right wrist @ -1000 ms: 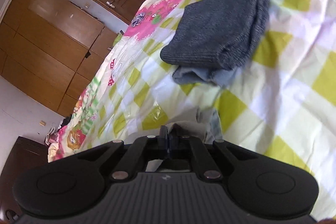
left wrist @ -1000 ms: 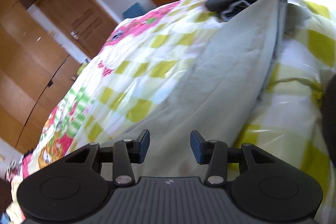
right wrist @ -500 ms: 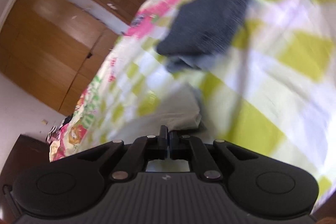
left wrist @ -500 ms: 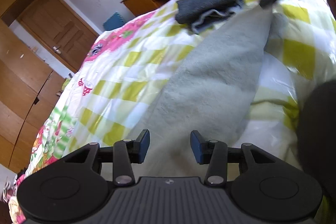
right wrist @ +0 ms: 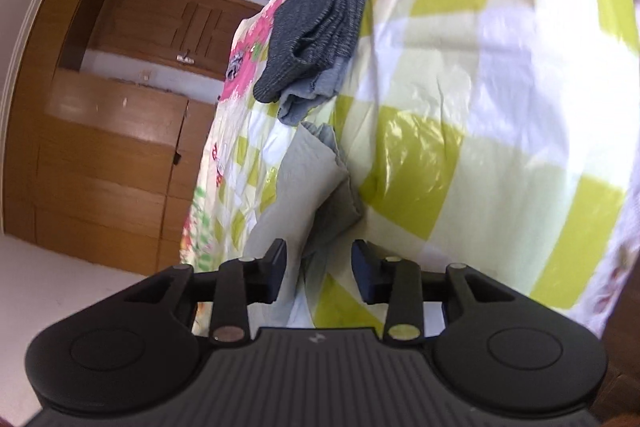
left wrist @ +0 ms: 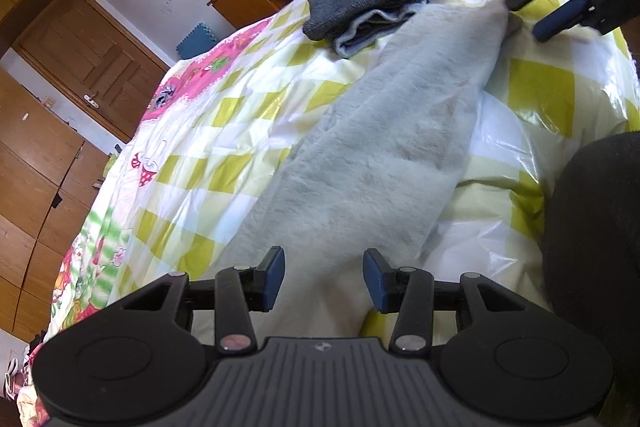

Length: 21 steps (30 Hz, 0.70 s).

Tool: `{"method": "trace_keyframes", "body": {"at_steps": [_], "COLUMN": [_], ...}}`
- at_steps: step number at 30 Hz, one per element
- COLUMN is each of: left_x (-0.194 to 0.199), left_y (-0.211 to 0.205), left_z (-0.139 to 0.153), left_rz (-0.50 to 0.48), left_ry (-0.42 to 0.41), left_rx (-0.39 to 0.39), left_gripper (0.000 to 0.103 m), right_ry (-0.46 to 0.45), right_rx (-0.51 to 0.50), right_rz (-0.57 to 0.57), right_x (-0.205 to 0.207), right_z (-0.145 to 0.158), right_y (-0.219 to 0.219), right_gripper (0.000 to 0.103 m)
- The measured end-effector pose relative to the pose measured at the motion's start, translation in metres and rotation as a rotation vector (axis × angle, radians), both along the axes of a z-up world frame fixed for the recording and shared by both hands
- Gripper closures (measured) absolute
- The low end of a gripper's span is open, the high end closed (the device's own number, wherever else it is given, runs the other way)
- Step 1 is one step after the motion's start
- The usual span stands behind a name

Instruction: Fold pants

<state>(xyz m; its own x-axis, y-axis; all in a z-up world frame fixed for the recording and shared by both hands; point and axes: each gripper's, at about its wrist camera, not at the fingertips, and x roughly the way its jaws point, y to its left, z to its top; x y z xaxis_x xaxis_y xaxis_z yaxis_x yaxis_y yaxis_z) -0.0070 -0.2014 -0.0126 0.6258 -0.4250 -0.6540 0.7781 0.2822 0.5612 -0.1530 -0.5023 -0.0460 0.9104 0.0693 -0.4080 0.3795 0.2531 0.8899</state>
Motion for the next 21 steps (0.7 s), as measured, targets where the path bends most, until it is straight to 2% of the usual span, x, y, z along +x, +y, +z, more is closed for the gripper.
{"method": "trace_keyframes", "body": {"at_steps": [6, 8, 9, 10, 11, 12, 14, 16, 18, 19, 20, 21], "left_x": [-0.008, -0.008, -0.007, -0.007, -0.007, -0.006, -0.007, -0.006, -0.002, -0.001, 0.001, 0.003], "left_y": [0.003, 0.003, 0.002, 0.001, -0.001, -0.003, -0.008, -0.013, -0.019, -0.021, -0.021, -0.018], "left_z": [0.004, 0.004, 0.003, 0.003, 0.004, 0.005, 0.011, 0.014, 0.005, -0.004, -0.012, -0.016], "left_rz": [-0.003, 0.003, 0.006, 0.006, 0.002, -0.003, -0.013, -0.013, -0.003, 0.0, 0.006, 0.007], "left_ry": [-0.007, -0.006, -0.005, -0.007, -0.011, -0.016, -0.018, -0.004, 0.03, 0.048, 0.061, 0.063], "left_rx": [0.005, 0.009, 0.012, 0.013, 0.013, 0.007, -0.023, -0.057, -0.06, -0.046, -0.03, -0.025], "left_gripper": [0.046, 0.046, 0.046, 0.046, 0.046, 0.046, 0.046, 0.042, 0.038, 0.038, 0.038, 0.038], "right_ry": [-0.098, -0.116, -0.105, -0.11, -0.154, -0.183, -0.196, -0.14, 0.041, 0.14, 0.19, 0.186], "right_rx": [0.054, 0.055, 0.047, 0.067, 0.084, 0.062, -0.073, -0.171, -0.238, -0.225, -0.209, -0.22], "right_rz": [-0.086, -0.102, -0.098, -0.095, -0.091, -0.093, -0.129, -0.185, -0.191, -0.167, -0.147, -0.138], "right_x": [0.039, 0.049, 0.053, 0.057, 0.057, 0.055, 0.046, 0.035, 0.035, 0.036, 0.036, 0.031], "right_z": [-0.018, -0.019, -0.018, -0.016, -0.011, 0.0, 0.031, 0.044, 0.039, 0.032, 0.028, 0.031], "right_y": [-0.006, -0.01, -0.013, -0.019, -0.028, -0.036, -0.053, -0.071, -0.087, -0.095, -0.098, -0.097], "right_gripper": [0.066, 0.076, 0.099, 0.097, 0.098, 0.098, 0.098, 0.097, 0.091, 0.088, 0.088, 0.085]}}
